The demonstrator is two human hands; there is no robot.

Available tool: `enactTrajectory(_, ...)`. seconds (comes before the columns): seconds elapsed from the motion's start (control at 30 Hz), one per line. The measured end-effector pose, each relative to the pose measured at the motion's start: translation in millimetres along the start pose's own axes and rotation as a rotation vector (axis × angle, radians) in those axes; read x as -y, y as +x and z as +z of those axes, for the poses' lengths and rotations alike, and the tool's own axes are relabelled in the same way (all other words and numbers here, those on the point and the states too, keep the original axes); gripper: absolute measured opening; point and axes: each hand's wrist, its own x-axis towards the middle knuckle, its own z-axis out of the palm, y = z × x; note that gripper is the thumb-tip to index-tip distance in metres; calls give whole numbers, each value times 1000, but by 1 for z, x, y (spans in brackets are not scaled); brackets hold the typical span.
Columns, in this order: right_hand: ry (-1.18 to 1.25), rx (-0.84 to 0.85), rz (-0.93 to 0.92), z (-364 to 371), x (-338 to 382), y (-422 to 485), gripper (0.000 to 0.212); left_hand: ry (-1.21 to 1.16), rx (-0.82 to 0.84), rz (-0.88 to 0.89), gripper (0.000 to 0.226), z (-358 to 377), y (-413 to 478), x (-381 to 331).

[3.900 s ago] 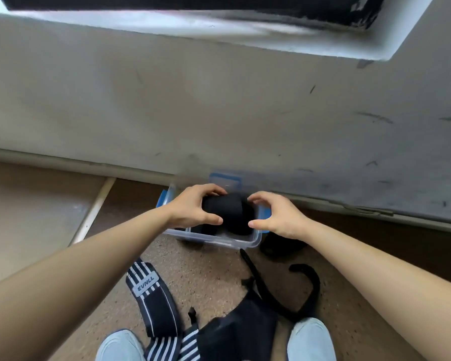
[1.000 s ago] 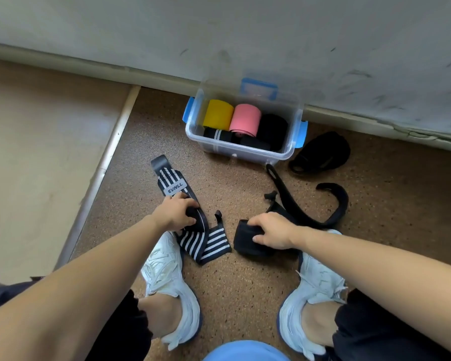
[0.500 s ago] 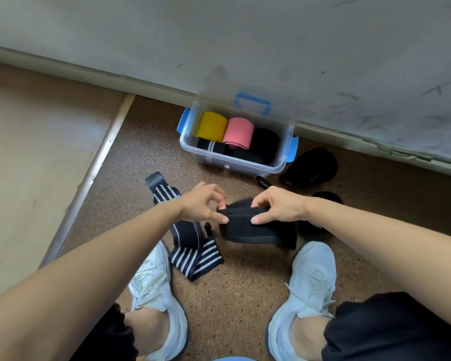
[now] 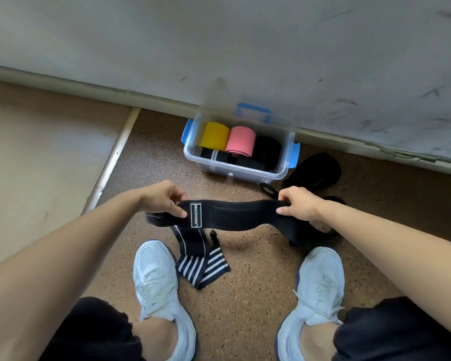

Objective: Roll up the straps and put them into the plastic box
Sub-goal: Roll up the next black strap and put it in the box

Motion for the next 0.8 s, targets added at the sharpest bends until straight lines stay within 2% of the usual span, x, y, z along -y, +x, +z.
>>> enactTrajectory(0.1,-260,-63,77,0,9,-8,15,74,-56,13,10,5,4,-1)
enactTrajectory(0.17,-417,-178,-24,6,21,-8,38,63,-64,62,6,11,8,-11)
enactTrajectory(0.23,-273,-219,-240,16,46,-7,67,74,-63,144,7,16,13,-29)
enactTrajectory(0.3,-29,-140,-396,25,78,-9,80,79,-82,217,10,19,17,-49)
enactTrajectory(0.37,159,-69,-441,34,102,-8,73,35,-130,259,12,19,17,-66)
enactTrajectory(0.47,240,-103,-351,36,107,-4,41,-17,-298,257,16,14,13,-73)
enactTrajectory(0.53,207,-100,-290,31,94,0,24,-54,-494,168,19,8,10,-62)
enactTrajectory(0.6,202,-67,-264,26,79,2,29,-93,-623,10,27,3,8,-44)
enactTrajectory(0.7,150,-6,-237,23,64,3,44,-128,-570,-284,30,15,7,-12)
enactTrajectory(0.8,155,49,-189,28,58,9,35,-40,-409,-500,31,50,10,11)
